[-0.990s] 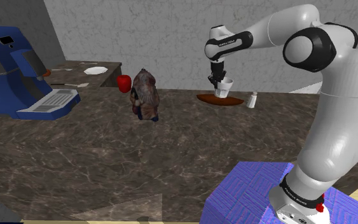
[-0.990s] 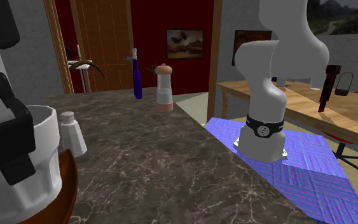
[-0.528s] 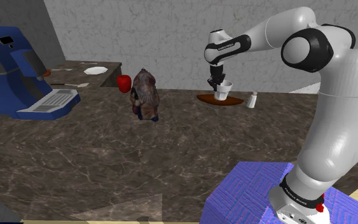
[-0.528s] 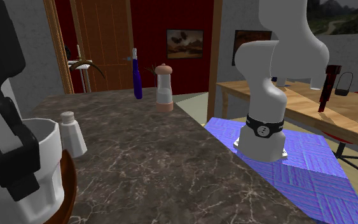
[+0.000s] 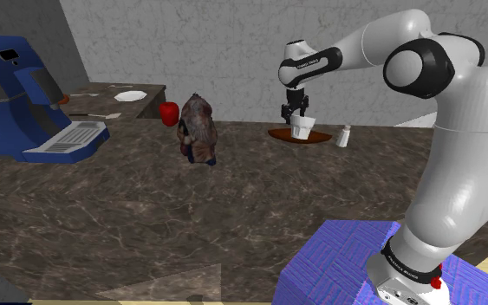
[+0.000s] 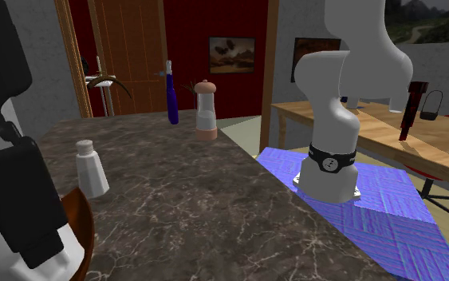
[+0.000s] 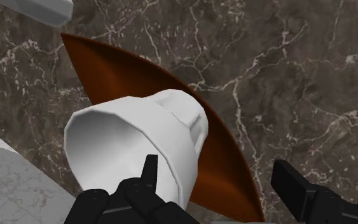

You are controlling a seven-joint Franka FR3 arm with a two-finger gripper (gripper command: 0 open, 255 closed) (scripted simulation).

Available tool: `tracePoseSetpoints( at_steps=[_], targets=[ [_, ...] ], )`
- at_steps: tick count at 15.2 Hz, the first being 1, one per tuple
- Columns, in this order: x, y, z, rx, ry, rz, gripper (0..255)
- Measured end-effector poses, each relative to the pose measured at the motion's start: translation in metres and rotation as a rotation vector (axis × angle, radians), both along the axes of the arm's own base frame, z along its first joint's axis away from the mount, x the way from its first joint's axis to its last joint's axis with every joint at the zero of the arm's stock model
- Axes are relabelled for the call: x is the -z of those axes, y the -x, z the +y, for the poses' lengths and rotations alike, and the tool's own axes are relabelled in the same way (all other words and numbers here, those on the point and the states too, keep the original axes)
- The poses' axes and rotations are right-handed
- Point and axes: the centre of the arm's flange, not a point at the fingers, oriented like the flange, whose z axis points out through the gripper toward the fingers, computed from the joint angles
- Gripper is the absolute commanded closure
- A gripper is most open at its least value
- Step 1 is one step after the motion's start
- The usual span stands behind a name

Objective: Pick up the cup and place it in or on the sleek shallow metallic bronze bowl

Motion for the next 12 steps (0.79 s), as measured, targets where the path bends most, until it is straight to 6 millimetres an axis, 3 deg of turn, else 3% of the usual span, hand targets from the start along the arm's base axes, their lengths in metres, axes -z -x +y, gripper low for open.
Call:
tracePoseSetpoints(
  at_steps=[2,6,12],
  targets=[
    [-0.005,-0.001,0.001,0.000,0.000,0.000,0],
    [-0.043,-0.005,0.008,0.000,0.000,-0.002,0],
    [-0.049,-0.005,0.008,0.000,0.000,0.000,0]
  ],
)
